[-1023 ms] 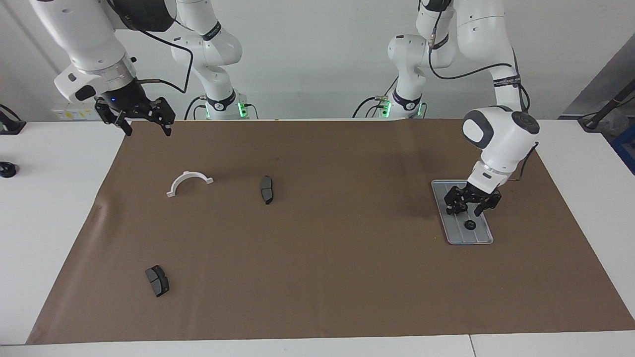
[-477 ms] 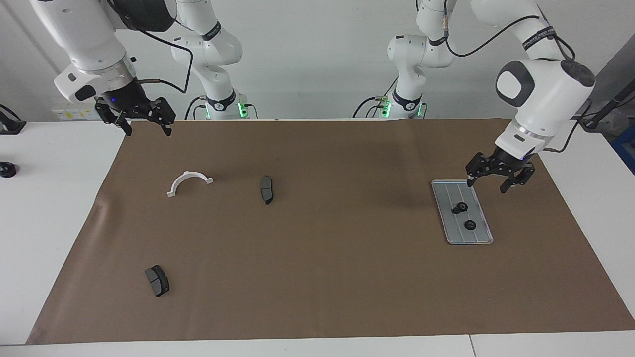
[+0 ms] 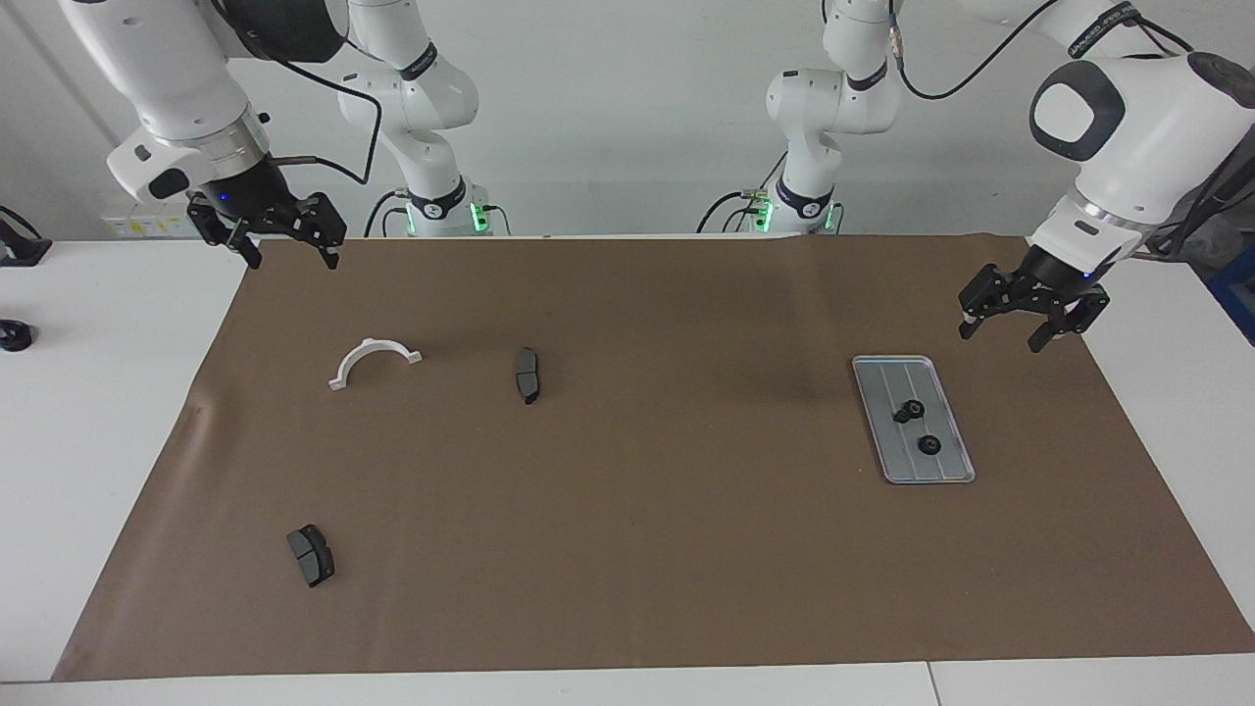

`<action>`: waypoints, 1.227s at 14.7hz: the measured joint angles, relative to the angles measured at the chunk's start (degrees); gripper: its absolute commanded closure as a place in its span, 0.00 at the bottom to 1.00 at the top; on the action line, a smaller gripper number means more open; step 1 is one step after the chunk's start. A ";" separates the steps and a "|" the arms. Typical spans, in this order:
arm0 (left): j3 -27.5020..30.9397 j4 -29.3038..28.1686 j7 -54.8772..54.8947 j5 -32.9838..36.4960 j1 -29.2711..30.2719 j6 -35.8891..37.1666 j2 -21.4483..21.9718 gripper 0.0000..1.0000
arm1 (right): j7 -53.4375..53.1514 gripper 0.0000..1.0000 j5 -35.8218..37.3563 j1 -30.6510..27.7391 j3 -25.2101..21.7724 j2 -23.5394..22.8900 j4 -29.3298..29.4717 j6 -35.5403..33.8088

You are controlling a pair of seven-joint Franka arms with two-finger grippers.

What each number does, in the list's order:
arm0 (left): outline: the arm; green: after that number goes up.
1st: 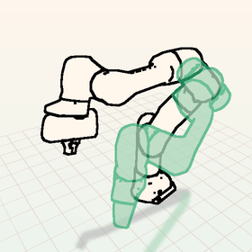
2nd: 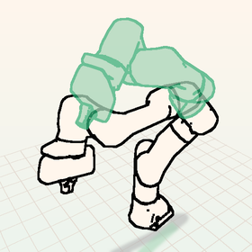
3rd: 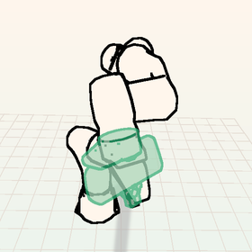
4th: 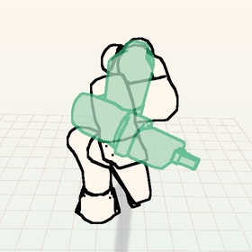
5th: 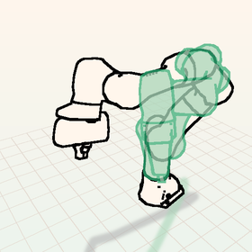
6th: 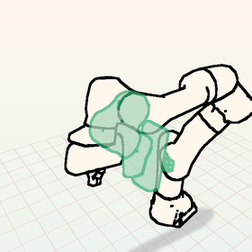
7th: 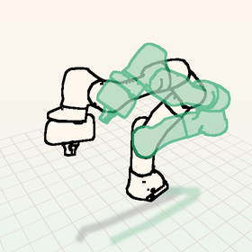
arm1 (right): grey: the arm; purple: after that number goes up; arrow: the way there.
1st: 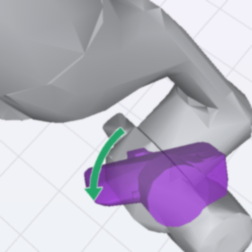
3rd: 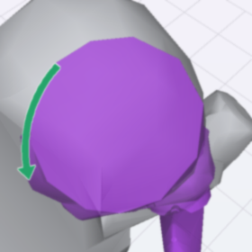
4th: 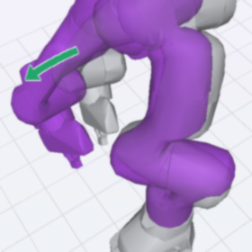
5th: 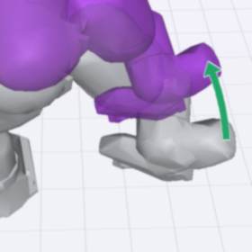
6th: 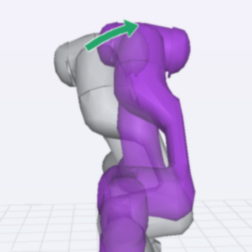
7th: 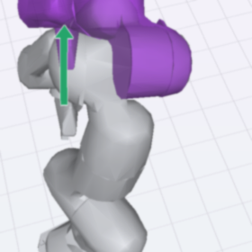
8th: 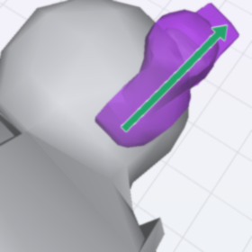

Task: Pick bearing gear from pile to tray

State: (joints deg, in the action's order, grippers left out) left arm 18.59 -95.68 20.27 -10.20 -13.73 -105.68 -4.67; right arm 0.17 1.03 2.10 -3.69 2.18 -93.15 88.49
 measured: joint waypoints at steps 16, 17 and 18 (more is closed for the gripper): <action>-12.24 2.35 -0.76 7.21 6.22 11.57 4.81 0.00 | 0.00 0.00 0.00 0.00 0.00 0.00 0.00 0.00; -13.72 2.35 -0.78 7.23 7.63 11.89 5.15 0.00 | 0.00 0.00 0.00 0.00 0.00 0.00 0.00 0.00; -14.33 2.35 -0.80 7.23 8.35 12.20 5.45 0.00 | 0.00 0.00 0.00 0.00 0.00 0.00 0.00 0.00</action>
State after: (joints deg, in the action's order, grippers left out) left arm 4.26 -93.33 19.47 -2.97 -5.37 -93.47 0.79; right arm 0.17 1.03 2.10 -3.69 2.18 -93.15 88.49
